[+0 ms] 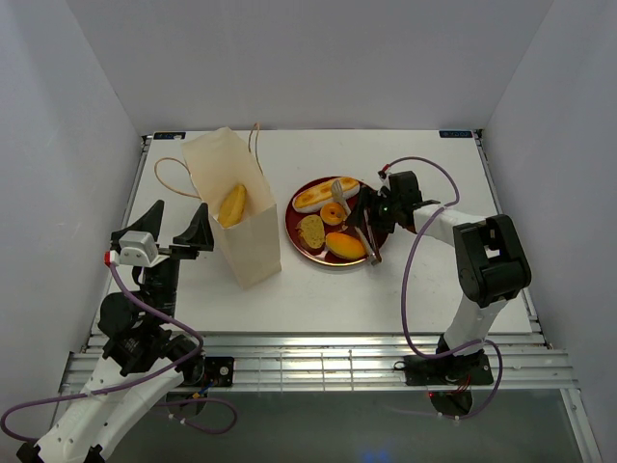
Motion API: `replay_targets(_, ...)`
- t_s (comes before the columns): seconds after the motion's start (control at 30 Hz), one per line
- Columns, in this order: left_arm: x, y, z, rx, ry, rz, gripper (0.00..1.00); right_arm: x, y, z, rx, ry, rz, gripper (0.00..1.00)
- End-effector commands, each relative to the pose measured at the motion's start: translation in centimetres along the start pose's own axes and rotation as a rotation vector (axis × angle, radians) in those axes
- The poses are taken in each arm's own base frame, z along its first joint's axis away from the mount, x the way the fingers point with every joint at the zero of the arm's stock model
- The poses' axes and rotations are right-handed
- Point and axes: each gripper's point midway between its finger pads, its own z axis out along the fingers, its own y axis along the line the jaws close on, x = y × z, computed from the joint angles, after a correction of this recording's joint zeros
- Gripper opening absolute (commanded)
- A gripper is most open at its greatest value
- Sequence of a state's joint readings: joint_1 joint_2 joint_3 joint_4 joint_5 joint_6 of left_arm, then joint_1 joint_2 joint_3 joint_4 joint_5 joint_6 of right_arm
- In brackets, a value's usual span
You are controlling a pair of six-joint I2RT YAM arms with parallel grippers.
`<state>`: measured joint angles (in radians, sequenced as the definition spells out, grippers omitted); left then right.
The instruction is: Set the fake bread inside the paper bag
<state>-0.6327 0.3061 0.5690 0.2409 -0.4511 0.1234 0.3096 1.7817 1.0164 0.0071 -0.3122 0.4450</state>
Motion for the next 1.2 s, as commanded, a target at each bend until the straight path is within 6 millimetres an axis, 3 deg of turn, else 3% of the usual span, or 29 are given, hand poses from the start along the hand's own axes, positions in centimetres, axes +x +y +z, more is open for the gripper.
replay_targets(0.0, 0.3, -0.6, 0.2, 0.027, 0.004, 0.006, 0.98, -0.4, 0.7, 0.1, -0.042, -0.015, -0.024, 0.86)
replay_targets(0.37, 0.3, -0.6, 0.1, 0.030, 0.004, 0.005, 0.98, -0.9, 0.4, -0.3, -0.010, -0.038, -0.031, 0.68)
replay_targets(0.63, 0.2, -0.6, 0.1, 0.028, 0.001, 0.007, 0.98, -2.6, 2.1, -1.8, -0.048, -0.088, -0.040, 0.66)
replay_targets(0.87, 0.1, -0.4, 0.0, 0.023, -0.002, 0.008, 0.98, -2.4, 4.0, -1.9, -0.139, -0.049, -0.004, 0.61)
replay_targets(1.17, 0.0, -0.4, 0.0, 0.022, -0.008, 0.007, 0.98, -2.7, 4.5, -2.4, -0.177, -0.041, 0.024, 0.52)
